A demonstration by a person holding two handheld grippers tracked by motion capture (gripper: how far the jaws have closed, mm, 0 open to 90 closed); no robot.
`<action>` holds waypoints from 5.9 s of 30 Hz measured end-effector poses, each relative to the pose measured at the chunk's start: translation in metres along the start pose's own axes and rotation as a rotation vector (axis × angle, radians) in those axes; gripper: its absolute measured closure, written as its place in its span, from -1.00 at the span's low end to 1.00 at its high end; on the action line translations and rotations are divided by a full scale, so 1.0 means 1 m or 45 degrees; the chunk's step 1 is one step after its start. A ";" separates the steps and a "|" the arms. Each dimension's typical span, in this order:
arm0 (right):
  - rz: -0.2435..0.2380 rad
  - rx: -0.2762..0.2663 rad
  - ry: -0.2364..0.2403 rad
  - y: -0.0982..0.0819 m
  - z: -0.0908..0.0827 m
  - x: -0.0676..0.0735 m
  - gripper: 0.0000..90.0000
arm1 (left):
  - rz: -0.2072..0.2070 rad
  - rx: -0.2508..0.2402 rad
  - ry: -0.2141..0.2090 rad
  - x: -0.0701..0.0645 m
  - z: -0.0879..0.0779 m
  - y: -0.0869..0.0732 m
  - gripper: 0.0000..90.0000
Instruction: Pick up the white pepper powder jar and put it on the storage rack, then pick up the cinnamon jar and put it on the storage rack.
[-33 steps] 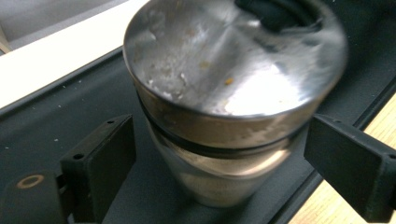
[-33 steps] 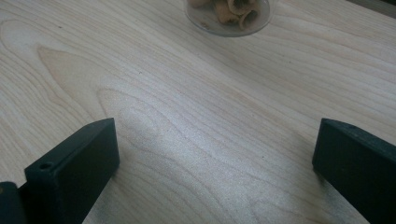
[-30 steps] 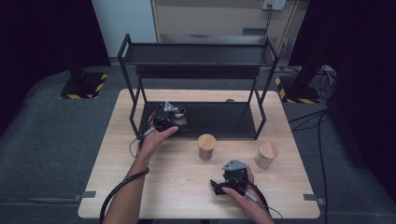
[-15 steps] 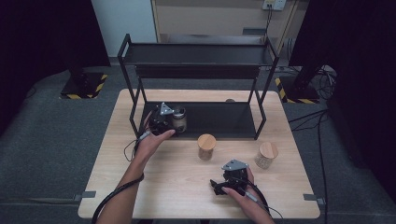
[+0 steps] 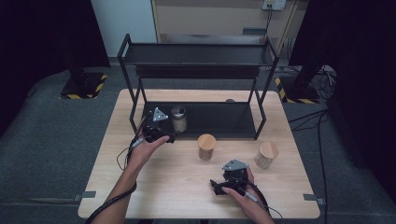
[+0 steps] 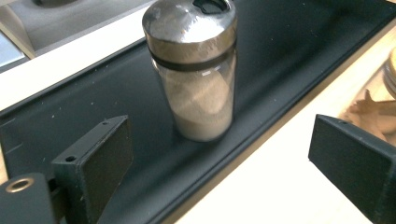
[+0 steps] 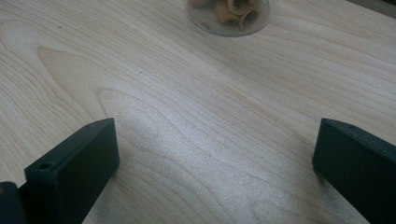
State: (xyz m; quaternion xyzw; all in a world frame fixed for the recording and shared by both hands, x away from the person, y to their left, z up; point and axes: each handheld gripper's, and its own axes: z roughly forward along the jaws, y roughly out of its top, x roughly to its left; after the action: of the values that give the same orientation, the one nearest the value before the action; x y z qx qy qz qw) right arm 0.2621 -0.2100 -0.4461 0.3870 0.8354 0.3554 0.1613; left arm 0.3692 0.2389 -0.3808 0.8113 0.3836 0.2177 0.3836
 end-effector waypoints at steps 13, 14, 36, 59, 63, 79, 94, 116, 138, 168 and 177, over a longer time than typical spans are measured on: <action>-0.001 -0.001 0.001 0.000 0.000 0.000 -0.99 | 0.001 0.003 -0.014 -0.006 -0.027 -0.014 -0.90; -0.002 -0.001 0.001 0.000 0.000 0.000 -0.99 | 0.001 0.004 -0.014 -0.006 -0.029 -0.014 -0.90; -0.001 -0.002 0.002 0.000 0.000 0.000 -0.99 | 0.062 0.012 -0.070 -0.027 -0.056 -0.014 -0.91; -0.001 -0.001 0.001 0.000 0.000 0.000 -0.99 | 0.117 -0.011 -0.129 -0.051 -0.061 -0.027 -0.92; -0.001 -0.001 0.001 0.000 0.000 0.000 -0.99 | 0.104 -0.010 -0.136 -0.050 -0.061 -0.035 -0.92; 0.001 0.002 0.001 0.001 0.000 0.000 -0.99 | 0.048 0.018 -0.110 -0.045 -0.076 -0.067 -0.96; -0.003 0.007 0.010 0.002 0.001 -0.002 -0.99 | -0.011 0.050 -0.081 -0.051 -0.094 -0.100 -0.98; -0.002 0.004 0.010 0.002 0.001 -0.002 -0.99 | -0.045 0.181 -0.026 -0.056 -0.094 -0.127 -0.98; 0.022 -0.046 0.020 0.004 -0.007 0.000 -0.91 | -0.092 0.168 -0.017 -0.047 -0.083 -0.139 -1.00; 0.068 -0.147 0.025 0.034 0.002 -0.003 -0.90 | -0.092 0.166 -0.015 -0.048 -0.083 -0.140 -1.00; 0.085 -0.144 0.024 0.044 0.013 -0.008 -0.90 | -0.093 0.167 -0.015 -0.048 -0.083 -0.139 -1.00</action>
State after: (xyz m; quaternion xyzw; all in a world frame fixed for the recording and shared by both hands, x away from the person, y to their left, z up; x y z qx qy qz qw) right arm 0.2980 -0.1905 -0.4234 0.4014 0.8021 0.4109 0.1632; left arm 0.2229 0.2963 -0.4432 0.8215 0.4241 0.1732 0.3396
